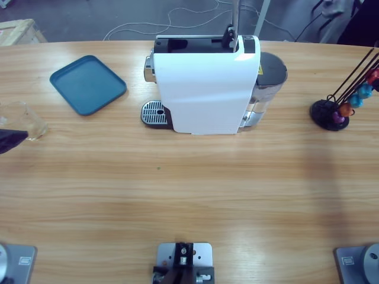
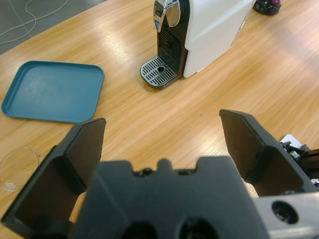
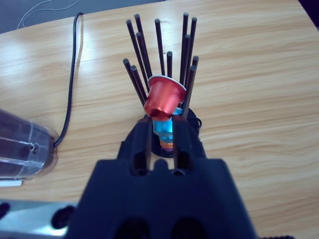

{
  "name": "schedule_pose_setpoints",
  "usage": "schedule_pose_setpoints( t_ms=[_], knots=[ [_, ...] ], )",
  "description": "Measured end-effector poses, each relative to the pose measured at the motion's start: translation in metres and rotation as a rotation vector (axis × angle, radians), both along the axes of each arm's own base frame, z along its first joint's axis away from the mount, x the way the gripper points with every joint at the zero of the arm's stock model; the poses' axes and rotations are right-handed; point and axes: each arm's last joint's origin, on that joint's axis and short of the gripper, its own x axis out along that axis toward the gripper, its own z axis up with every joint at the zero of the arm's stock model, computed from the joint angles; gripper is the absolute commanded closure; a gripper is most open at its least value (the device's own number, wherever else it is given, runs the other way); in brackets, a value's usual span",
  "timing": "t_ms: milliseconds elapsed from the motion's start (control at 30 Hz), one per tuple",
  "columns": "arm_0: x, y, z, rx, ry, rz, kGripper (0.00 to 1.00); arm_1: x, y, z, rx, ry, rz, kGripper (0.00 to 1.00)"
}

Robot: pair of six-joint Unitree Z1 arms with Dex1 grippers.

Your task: Pour coffee

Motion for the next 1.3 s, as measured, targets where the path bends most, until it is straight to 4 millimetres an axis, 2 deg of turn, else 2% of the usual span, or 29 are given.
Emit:
schedule_pose_setpoints(
  t_ms=[100, 133, 200, 233, 267, 733, 867, 967, 1033, 1100, 1267, 1300],
  knots=[
    [0.000, 0.000, 0.000, 0.000, 0.000, 0.000, 0.000, 0.000, 0.000, 0.000, 0.000, 0.000, 0.000, 0.948],
    [0.000, 0.000, 0.000, 0.000, 0.000, 0.000, 0.000, 0.000, 0.000, 0.000, 0.001, 0.000, 0.001, 0.878],
    [0.000, 0.000, 0.000, 0.000, 0.000, 0.000, 0.000, 0.000, 0.000, 0.000, 0.002, 0.000, 0.002, 0.185],
    [0.000, 0.000, 0.000, 0.000, 0.000, 0.000, 0.000, 0.000, 0.000, 0.000, 0.002, 0.000, 0.001, 0.023],
    [0.000, 0.000, 0.000, 0.000, 0.000, 0.000, 0.000, 0.000, 0.000, 0.000, 0.003, 0.000, 0.001, 0.000],
    [0.002, -0.004, -0.001, 0.003, 0.010, -0.010, 0.000, -0.014, 0.005, 0.004, 0.010, 0.005, -0.033, 0.023],
    [0.002, -0.004, -0.001, 0.003, 0.011, -0.011, 0.000, -0.008, 0.005, 0.004, 0.013, 0.002, -0.045, 0.099],
    [0.002, -0.004, -0.001, 0.003, 0.010, -0.011, 0.000, -0.002, 0.005, 0.005, 0.001, 0.002, -0.060, 0.201],
    [0.002, -0.004, -0.001, 0.003, 0.010, -0.011, 0.000, 0.002, 0.006, 0.005, -0.003, 0.006, -0.064, 0.220],
    [0.002, -0.004, -0.001, 0.003, 0.011, -0.011, 0.000, 0.004, 0.006, 0.003, -0.004, 0.013, -0.065, 0.331],
    [0.002, -0.004, -0.001, 0.003, 0.011, -0.011, 0.000, 0.006, 0.006, 0.003, -0.003, 0.006, -0.065, 0.341],
    [0.002, -0.004, -0.001, 0.003, 0.010, -0.011, 0.000, 0.006, 0.006, 0.003, -0.002, 0.002, -0.065, 0.384]
  ],
)
